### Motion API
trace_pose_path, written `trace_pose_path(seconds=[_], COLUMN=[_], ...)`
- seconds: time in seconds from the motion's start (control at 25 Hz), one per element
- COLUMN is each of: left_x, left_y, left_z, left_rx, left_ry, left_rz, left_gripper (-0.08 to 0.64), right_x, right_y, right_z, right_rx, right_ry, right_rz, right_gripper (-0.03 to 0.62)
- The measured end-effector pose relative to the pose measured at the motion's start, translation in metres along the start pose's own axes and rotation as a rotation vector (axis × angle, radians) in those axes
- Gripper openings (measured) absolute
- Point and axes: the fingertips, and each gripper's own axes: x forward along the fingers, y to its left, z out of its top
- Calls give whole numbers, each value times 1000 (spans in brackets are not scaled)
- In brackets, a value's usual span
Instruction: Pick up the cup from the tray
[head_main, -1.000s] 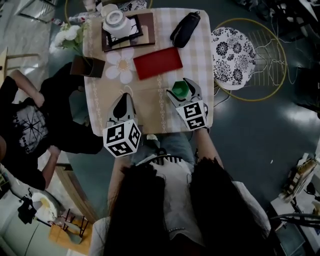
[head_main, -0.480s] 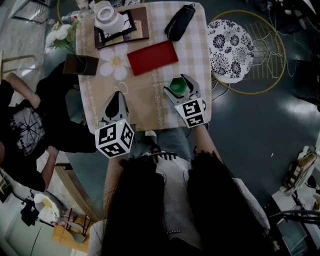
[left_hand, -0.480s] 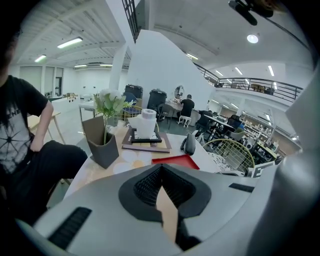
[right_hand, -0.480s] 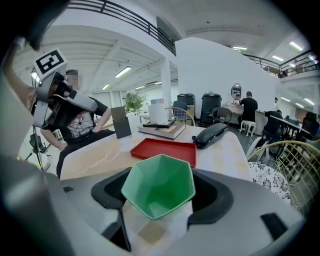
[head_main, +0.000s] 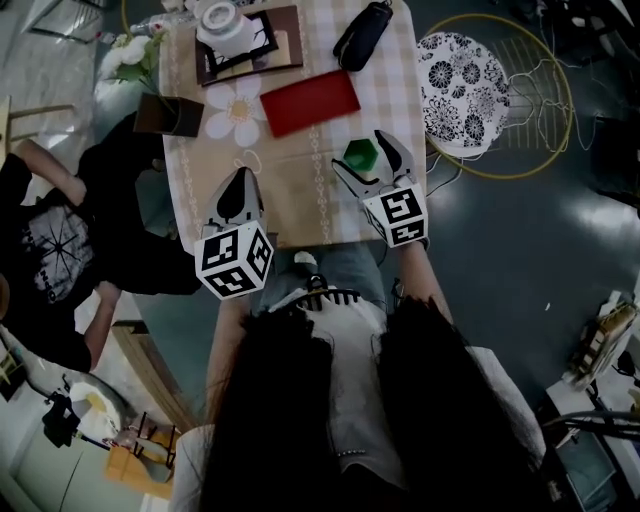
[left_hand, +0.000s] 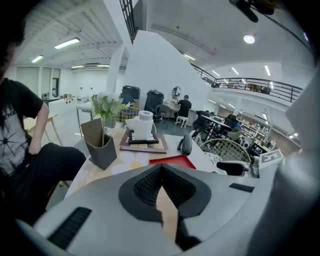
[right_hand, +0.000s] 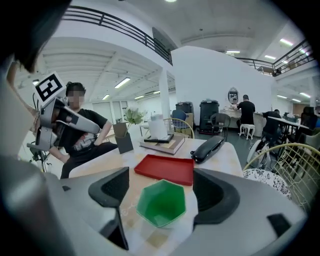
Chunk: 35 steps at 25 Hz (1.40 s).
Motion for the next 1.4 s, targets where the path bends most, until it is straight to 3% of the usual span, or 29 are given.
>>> trace_pose_path(seconds=[0.24,0.64,0.76,0.92,1.0,1.4], left_x=[-9,-23,-26,-35,-38,-57], left_y=[-6,-21,-31,-41,-44,-45], left_z=[13,14,21,23,23,17], left_rx=[-17,-58,-39,-18,-8,14], left_ry=[-54,-101,-129,-148,-155,-171], left_rz=[-19,-77,-103,-130,-138,-141], left_gripper=[9,9,9,9,9,9], right_x=[-26,-52,-57,-65,-66,-72], right_y=[6,23,28,34,38,55], right_z=[43,51,55,59,59,43], right_rx=[11,11,-12,4,11,12], right_ry=[-108,-96,-97,-117,-116,-59], right_rz=[2,-35,-48,-75,-73,-81], right_gripper=[383,372,291,91,36,11])
